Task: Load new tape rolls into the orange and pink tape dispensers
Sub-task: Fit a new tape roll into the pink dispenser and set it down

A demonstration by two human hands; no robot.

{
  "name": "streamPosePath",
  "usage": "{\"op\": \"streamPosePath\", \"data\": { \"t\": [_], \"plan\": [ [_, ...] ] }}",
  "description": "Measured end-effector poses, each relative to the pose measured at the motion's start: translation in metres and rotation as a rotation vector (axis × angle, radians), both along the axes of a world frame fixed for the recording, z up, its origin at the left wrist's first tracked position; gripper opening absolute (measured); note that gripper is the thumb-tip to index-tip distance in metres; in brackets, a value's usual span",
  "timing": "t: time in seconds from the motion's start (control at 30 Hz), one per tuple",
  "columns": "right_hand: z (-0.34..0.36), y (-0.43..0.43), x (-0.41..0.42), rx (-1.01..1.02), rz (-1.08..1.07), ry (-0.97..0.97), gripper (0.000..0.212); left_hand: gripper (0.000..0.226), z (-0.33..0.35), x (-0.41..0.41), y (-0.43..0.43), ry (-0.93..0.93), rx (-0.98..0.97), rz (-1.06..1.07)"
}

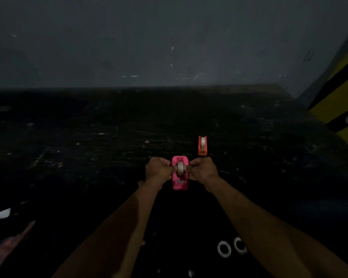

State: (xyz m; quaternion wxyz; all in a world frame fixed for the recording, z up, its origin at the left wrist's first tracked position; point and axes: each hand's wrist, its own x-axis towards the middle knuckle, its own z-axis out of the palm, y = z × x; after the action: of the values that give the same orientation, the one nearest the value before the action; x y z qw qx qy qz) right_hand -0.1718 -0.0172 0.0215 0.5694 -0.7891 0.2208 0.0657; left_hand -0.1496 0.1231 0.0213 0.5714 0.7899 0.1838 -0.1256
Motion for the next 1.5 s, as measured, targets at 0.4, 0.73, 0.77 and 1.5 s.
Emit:
{"op": "streamPosePath", "data": {
  "t": [0.4,0.73,0.77,1.5],
  "plan": [
    [-0.025,-0.011,0.155,-0.201,0.028,0.021,0.012,0.021,-0.052,0.175,-0.024,0.081,0.071,-0.068],
    [-0.072,-0.016,0.205,-0.307,0.056,0.130,0.028,0.029,-0.092,0.219,-0.035,0.159,0.143,-0.088],
    [-0.072,-0.017,0.206,-0.287,0.042,0.114,0.029,0.030,-0.092,0.221,-0.036,0.159,0.150,-0.087],
    [-0.049,-0.014,0.195,-0.897,0.588,-0.064,0.028,0.023,-0.085,0.228,-0.040,0.162,0.201,-0.058]
  ]
}}
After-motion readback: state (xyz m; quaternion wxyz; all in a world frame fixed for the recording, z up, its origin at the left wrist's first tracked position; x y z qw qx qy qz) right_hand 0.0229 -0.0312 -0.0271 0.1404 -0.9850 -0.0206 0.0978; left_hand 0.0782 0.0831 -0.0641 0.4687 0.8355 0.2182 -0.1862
